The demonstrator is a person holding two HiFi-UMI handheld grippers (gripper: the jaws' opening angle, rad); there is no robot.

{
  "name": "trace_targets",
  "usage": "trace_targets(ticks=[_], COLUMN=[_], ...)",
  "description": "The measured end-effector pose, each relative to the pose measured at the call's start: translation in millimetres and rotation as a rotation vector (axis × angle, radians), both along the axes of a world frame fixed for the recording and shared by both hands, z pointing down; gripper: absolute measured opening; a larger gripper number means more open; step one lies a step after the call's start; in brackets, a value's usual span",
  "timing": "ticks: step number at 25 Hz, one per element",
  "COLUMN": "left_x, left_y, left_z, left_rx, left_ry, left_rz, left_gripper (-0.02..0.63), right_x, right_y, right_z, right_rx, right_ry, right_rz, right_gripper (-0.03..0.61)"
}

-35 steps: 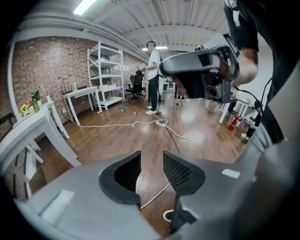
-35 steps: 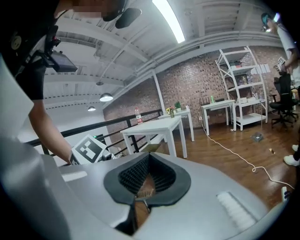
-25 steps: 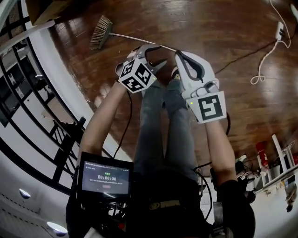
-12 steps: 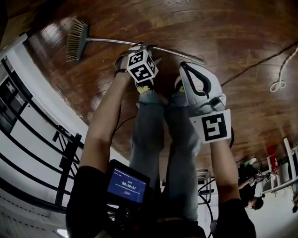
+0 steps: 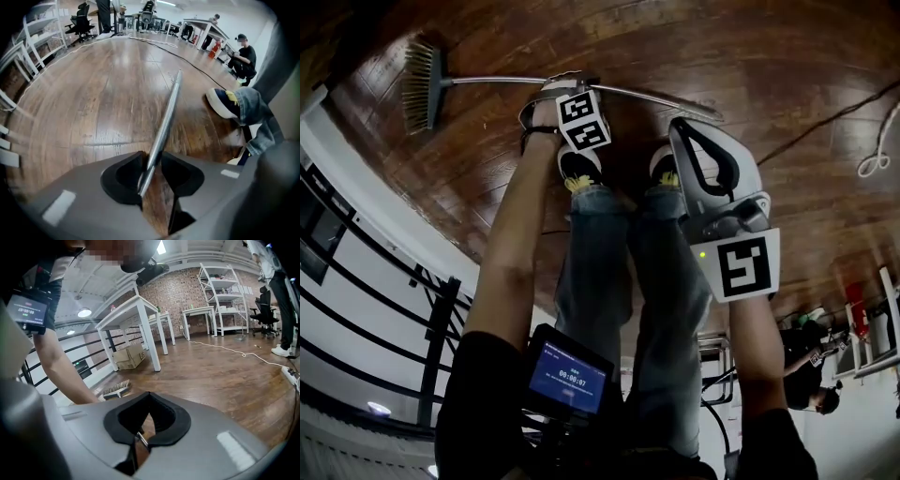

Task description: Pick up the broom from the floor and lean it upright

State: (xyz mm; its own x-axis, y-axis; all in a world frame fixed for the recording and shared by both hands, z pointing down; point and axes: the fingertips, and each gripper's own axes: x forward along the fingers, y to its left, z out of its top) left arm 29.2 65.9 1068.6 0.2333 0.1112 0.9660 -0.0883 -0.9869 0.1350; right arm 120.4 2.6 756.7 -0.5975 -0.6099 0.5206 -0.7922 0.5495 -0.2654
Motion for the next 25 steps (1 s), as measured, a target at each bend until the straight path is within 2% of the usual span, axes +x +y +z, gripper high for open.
trace_targets(ticks=[2, 5, 7, 10, 13, 19, 24, 25], left_x=[-1.8, 0.6, 2.9, 5.4, 5.8, -20.6, -67.3, -75.1], left_y=[-3.9, -1.7, -7.7, -25.9, -44.6, -110.3, -155.4, -161.8], left_z=[0.6, -1.2, -12.4, -49.3, -107.7, -248.2, -334.8, -348.2], left_rx=[-0.005, -0.014, 0.000, 0.017, 0.022, 0.076, 0.160, 0.179], left_ry=[-0.007, -0.020, 0.000, 0.054, 0.110, 0.247, 0.358, 0.380], left_rz=[-0.013, 0.054, 0.042, -0.018, -0.062, -0.278, -0.460, -0.497], left_gripper=[0.140, 0.127, 0.127, 0.129, 0.127, 0.127, 0.120, 0.118], right_x=[-5.1, -9.6, -12.1, -13.4, -9.4, -19.6, -43.2, -47.5], right_y=[2.9, 7.2, 7.9, 5.7, -1.3, -28.3, -45.7, -48.1], right_z=[0.7, -0.5, -8.0, -30.2, -67.9, -169.9, -223.6, -227.3], right_rx=[0.002, -0.002, -0.001, 0.005, 0.008, 0.036, -0.014, -0.045], right_ry=[-0.004, 0.004, 0.001, 0.004, 0.008, -0.025, -0.104, -0.133], right_rz=[-0.009, -0.024, -0.029, -0.036, -0.020, 0.005, 0.058, 0.064], right_gripper=[0.003, 0.003, 0.003, 0.005, 0.003, 0.003, 0.010, 0.137])
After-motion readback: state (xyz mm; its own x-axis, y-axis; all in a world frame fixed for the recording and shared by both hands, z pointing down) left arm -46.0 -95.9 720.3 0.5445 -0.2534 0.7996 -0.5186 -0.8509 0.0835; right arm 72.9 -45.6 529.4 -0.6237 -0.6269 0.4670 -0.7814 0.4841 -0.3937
